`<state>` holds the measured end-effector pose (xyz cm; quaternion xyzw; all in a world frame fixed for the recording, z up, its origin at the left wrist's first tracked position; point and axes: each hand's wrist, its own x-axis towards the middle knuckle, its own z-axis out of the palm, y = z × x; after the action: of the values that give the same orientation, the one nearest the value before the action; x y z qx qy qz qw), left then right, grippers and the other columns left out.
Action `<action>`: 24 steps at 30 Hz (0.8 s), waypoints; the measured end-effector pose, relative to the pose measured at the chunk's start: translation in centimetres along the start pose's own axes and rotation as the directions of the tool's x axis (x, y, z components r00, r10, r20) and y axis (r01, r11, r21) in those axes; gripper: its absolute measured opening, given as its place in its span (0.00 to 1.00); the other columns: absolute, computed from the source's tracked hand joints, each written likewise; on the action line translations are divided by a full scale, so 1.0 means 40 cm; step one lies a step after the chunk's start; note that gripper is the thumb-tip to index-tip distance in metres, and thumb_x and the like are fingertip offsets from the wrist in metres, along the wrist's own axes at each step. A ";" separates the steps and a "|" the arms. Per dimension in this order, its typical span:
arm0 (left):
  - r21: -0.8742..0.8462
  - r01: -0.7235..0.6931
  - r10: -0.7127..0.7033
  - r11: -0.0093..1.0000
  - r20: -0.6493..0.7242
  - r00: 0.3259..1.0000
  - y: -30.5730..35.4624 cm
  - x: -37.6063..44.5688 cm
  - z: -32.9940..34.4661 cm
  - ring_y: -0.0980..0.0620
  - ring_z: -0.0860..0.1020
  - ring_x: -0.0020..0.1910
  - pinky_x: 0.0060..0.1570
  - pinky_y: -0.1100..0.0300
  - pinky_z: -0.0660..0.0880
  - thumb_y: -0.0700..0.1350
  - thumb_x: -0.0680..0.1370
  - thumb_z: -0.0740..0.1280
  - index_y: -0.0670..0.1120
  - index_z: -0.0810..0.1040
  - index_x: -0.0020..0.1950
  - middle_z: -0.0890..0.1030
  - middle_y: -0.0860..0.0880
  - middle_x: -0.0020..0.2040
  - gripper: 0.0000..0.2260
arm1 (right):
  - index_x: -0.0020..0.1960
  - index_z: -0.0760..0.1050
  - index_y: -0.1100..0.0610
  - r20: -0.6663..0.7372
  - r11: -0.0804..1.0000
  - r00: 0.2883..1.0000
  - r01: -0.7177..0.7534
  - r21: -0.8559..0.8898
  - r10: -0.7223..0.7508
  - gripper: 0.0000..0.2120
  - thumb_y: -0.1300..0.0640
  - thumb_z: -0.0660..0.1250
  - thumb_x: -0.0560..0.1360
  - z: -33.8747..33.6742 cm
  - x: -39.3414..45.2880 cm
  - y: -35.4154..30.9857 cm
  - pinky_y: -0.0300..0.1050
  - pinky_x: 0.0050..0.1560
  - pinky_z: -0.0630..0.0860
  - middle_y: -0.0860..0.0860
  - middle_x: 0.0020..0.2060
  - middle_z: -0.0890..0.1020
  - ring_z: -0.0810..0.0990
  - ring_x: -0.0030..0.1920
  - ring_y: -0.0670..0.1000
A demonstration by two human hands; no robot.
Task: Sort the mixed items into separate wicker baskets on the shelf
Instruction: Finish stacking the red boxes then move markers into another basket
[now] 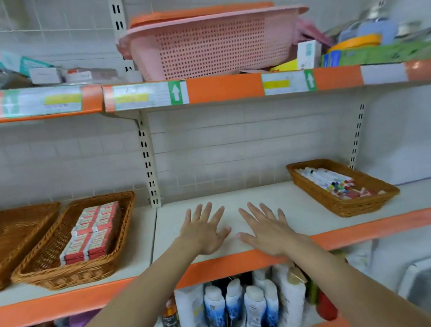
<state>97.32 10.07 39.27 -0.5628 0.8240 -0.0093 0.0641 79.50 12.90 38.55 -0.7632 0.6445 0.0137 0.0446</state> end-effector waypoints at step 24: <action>-0.153 -0.299 0.289 0.942 -0.084 0.953 0.595 0.429 -0.094 0.47 0.40 0.78 0.75 0.48 0.39 0.62 0.82 0.44 0.53 0.41 0.79 0.41 0.48 0.79 0.29 | 0.79 0.39 0.47 -0.042 0.959 0.958 -0.284 0.027 0.285 0.33 0.35 0.43 0.80 -0.055 -0.036 0.672 0.60 0.75 0.38 0.48 0.78 0.40 0.36 0.77 0.53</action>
<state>68.67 2.64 39.27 -0.4362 0.8984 0.0511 -0.0067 52.70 9.67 39.48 -0.6623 0.7483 -0.0044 0.0354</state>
